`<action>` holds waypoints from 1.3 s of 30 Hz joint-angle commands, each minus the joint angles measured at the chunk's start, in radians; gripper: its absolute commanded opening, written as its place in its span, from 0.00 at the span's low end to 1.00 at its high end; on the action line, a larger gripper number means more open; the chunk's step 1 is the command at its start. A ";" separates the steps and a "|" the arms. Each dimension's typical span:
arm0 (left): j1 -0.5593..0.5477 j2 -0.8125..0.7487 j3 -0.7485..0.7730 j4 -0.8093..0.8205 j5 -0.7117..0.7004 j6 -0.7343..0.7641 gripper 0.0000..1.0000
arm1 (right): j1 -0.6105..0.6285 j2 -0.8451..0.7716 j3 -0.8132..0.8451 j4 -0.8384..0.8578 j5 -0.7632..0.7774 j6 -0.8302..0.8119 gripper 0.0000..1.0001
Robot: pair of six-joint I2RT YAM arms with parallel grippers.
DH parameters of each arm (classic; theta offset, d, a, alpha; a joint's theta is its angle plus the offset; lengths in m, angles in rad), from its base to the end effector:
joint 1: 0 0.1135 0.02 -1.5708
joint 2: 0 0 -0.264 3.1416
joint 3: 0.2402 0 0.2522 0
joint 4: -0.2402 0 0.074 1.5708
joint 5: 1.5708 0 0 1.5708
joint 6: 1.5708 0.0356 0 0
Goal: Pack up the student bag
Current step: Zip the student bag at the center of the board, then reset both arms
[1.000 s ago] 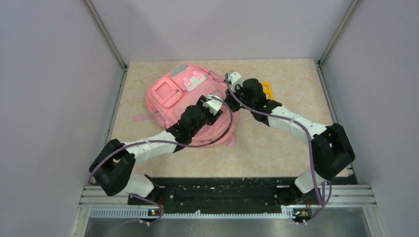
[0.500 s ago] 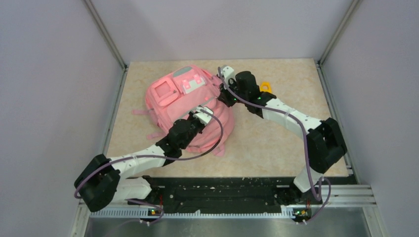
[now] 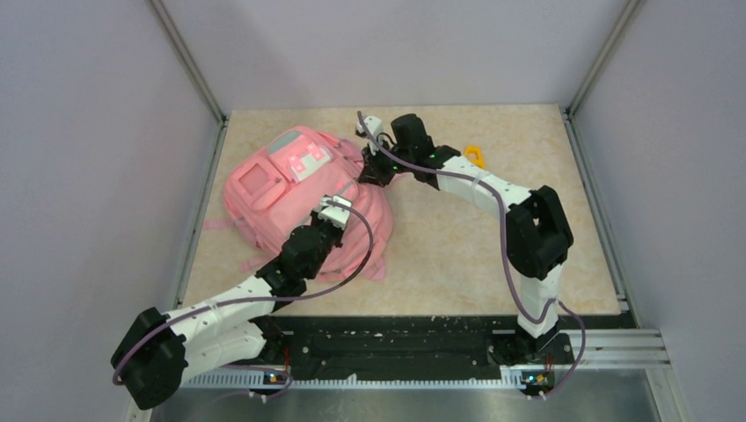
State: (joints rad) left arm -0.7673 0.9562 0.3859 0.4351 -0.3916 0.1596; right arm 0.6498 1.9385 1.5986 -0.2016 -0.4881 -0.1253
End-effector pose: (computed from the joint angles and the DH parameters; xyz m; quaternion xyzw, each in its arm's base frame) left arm 0.1622 -0.1376 0.2330 0.2158 0.7181 -0.0532 0.6595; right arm 0.3531 0.2893 0.2804 -0.4293 0.7371 0.3270 0.4068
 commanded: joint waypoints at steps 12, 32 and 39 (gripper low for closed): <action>0.008 -0.099 0.118 -0.317 0.011 -0.226 0.85 | -0.128 -0.289 -0.239 0.195 0.216 0.113 0.71; 0.649 -0.059 0.612 -0.868 0.319 -0.490 0.95 | -0.343 -1.044 -0.828 0.264 0.905 0.222 0.98; 0.662 -0.188 0.465 -0.710 0.173 -0.407 0.95 | -0.341 -1.263 -0.982 0.385 0.967 0.193 0.99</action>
State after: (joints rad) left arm -0.1162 0.8303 0.9157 -0.3515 -0.1612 -0.2916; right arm 0.3050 0.7166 0.6582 0.0956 0.3916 0.0959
